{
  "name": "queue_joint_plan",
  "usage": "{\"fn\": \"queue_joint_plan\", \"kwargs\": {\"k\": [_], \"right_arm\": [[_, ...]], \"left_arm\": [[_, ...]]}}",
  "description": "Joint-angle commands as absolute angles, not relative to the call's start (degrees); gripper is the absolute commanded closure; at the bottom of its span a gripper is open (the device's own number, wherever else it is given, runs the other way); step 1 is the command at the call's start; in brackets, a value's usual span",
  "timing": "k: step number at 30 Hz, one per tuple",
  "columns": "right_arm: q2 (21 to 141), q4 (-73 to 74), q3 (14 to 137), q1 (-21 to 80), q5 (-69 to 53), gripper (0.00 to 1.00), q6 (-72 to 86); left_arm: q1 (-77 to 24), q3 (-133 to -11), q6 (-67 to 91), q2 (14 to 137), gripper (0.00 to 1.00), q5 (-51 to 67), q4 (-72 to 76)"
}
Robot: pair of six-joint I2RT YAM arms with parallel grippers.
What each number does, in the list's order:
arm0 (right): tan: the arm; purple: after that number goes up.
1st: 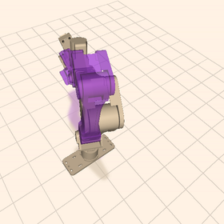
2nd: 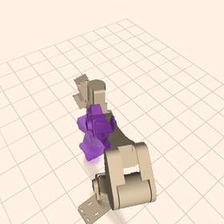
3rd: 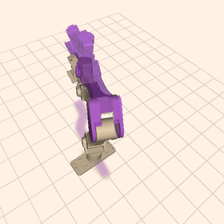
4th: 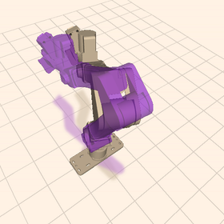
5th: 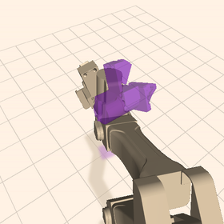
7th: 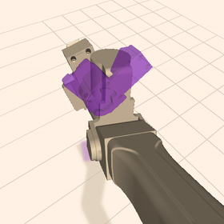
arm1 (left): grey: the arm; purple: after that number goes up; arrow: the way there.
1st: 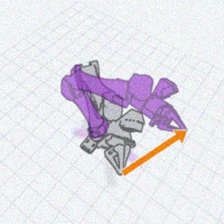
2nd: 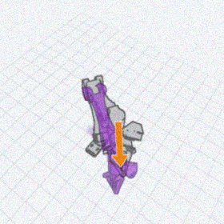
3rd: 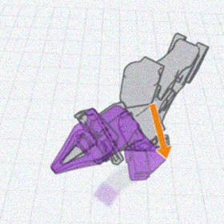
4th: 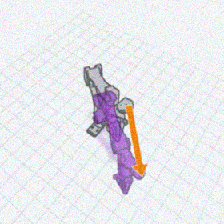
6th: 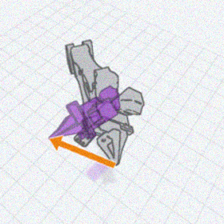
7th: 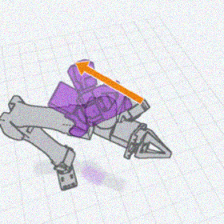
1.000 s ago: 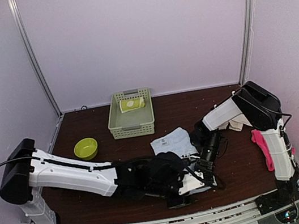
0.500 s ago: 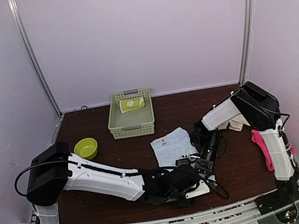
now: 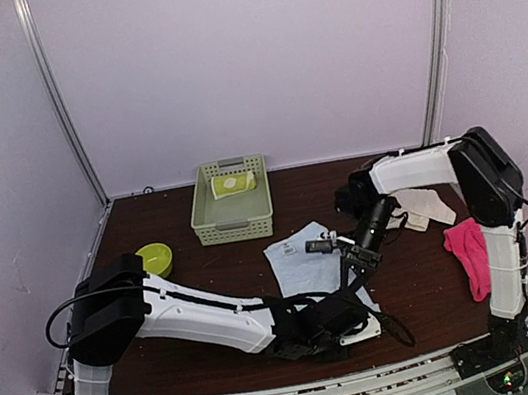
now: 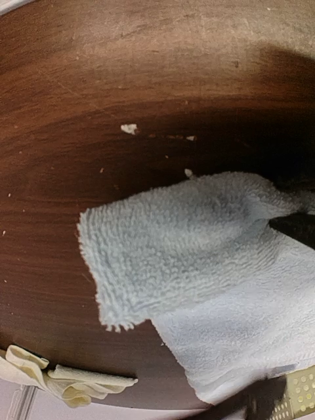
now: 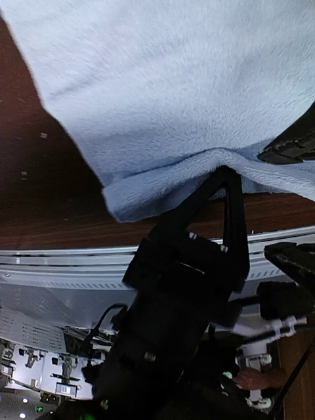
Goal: Roll the towels
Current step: Roll the towel at the center of the board.
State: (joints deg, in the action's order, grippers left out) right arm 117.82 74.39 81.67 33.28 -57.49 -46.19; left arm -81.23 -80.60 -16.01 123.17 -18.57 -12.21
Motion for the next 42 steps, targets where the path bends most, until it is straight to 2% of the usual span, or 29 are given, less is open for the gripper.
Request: {"fn": "queue_joint_plan", "kwargs": {"k": [1, 7, 10, 14, 21, 25, 28, 30, 34, 37, 42], "right_arm": [[107.7, 74.6, 88.4, 28.8, -55.3, 0.56, -44.0], [92.8, 64.2, 90.8, 23.3, -49.5, 0.57, -29.7], [84.8, 59.1, 89.7, 18.2, -57.6, 0.56, -26.0], [79.5, 63.8, 91.1, 15.5, -67.1, 0.53, -30.7], [70.4, 64.9, 81.2, 23.7, -58.3, 0.53, -41.2], [68.8, 64.0, 73.7, 35.9, -46.8, 0.53, -42.5], [67.2, 62.0, 69.0, 41.3, -40.0, 0.55, -42.8], [66.6, 58.2, 64.6, 44.4, -35.7, 0.56, -41.4], [65.7, 42.9, 54.5, 52.1, -20.2, 0.51, -37.1], [69.9, 33.4, 49.7, 55.1, -10.8, 0.46, -35.3], [76.9, 25.5, 47.7, 58.0, -7.0, 0.43, -35.9]], "left_arm": [[-80.5, -78.7, -14.3, 124.9, 0.91, -12.9, -22.4], [-74.9, -78.3, -7.0, 119.4, 0.94, 10.0, -22.9], [-70.8, -79.0, -4.4, 120.2, 0.95, 21.5, -22.3], [-65.3, -79.1, 0.5, 123.4, 0.95, 37.8, -18.6], [-57.9, -81.4, 13.8, 128.1, 0.94, 59.8, -10.3], [-56.0, -81.9, 20.1, 130.7, 0.94, 63.0, -5.9], [-55.1, -81.9, 23.6, 132.3, 0.94, 63.3, -4.0], [-54.8, -82.2, 24.4, 132.8, 0.94, 63.5, -3.9], [-54.5, -83.2, 25.4, 133.7, 0.94, 63.4, -4.9], [-54.4, -83.2, 26.1, 134.3, 0.92, 63.3, -5.1], [-54.0, -81.8, 27.5, 134.9, 0.91, 62.5, -5.2]]}}
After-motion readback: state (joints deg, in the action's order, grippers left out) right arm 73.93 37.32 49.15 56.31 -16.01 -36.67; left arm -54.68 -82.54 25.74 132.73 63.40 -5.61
